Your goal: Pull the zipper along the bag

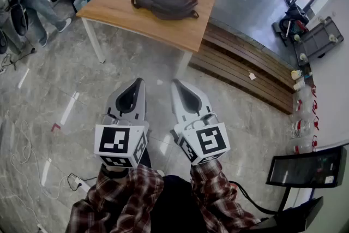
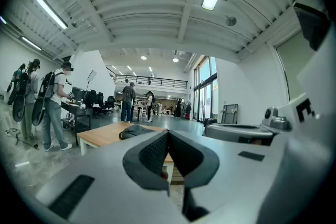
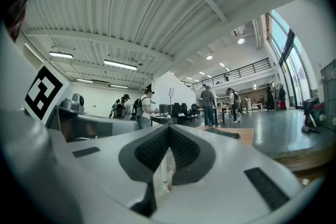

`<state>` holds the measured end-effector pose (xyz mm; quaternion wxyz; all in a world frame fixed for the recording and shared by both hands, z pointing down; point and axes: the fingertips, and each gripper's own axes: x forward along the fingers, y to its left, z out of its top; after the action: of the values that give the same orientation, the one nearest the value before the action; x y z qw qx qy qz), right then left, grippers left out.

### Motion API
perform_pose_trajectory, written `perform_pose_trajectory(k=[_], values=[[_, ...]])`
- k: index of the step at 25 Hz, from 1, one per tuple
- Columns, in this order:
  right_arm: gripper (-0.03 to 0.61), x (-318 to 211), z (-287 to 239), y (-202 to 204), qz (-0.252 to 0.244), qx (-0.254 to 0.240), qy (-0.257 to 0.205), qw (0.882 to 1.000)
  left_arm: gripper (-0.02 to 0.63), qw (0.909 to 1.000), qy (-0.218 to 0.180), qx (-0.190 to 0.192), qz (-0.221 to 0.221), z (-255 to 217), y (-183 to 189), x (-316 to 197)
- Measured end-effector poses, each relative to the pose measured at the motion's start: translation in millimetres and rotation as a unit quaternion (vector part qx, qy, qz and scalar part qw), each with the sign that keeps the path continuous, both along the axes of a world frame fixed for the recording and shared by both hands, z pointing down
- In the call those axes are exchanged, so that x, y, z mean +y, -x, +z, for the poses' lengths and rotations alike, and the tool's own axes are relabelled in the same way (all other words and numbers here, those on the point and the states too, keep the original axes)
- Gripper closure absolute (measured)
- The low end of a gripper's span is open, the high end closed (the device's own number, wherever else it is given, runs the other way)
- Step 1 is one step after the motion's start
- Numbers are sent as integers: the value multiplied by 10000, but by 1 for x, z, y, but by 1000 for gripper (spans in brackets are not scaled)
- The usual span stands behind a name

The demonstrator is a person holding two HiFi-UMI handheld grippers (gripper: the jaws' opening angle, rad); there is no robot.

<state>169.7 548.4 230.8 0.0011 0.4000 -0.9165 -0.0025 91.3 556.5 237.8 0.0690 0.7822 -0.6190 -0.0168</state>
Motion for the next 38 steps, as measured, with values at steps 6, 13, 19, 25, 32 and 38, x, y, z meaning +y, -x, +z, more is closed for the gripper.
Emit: perform_pose_trajectory(k=[6,13,19,25,32,38], values=[[569,-103,-13,55,203,-106,-86,9997,606,9997,-70,-126,203,-13,56,-103],[569,-222,-7,100,532,-143,53,9985,606,9989,142,-110,428,1,107,-222],[569,-328,30,119,600,-51,357,9975,606,9979,454,-23,453,41,129,-324],[569,-449,41,141,409,22,359,9985,606,9979,465,-171,417,53,149,-451],[569,-543,16,143,279,-61,360,9989,606,9976,391,-406,410,24,148,-551],[569,-577,34,140,445,0,640,9970,606,9951,595,-425,664,39,145,-592]])
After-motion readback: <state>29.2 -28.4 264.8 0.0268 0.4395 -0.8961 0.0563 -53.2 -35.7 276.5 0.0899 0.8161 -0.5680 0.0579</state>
